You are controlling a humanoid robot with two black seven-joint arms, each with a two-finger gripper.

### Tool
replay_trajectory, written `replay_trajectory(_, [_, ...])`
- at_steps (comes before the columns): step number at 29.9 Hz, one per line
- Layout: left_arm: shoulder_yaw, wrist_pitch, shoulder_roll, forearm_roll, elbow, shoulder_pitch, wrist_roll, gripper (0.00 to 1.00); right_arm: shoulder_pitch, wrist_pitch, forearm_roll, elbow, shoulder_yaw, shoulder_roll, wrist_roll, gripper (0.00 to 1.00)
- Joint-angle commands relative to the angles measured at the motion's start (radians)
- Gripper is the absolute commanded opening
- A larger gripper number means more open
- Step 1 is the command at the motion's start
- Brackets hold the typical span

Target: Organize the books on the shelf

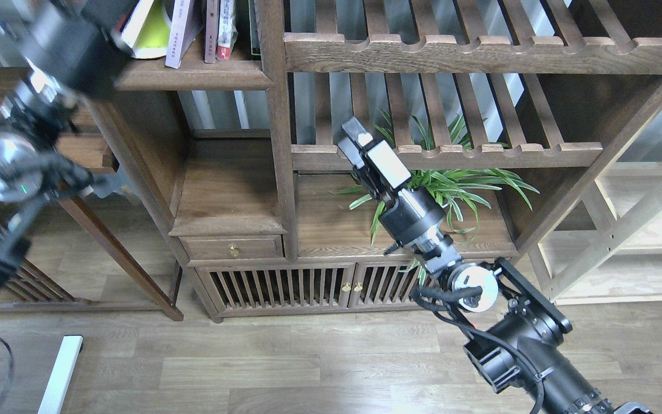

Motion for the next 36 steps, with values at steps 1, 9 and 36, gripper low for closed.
replay_trajectory(1, [0.008,0.000,-0.025,0.028,-0.012,0.093,0.004,0.99,0.023,0.000,-0.004,0.000,0.000,0.000,0.000,0.92])
replay_trajectory(9, [0.061,0.000,-0.139,0.113,-0.017,0.224,0.030,0.99,0.030,0.000,-0.007,0.000,0.009,0.000,0.000,0.92])
replay_trajectory(36, [0.086,0.000,-0.347,0.190,0.063,0.216,0.035,0.99,0.046,0.000,-0.010,-0.007,0.097,0.000,0.000,0.93])
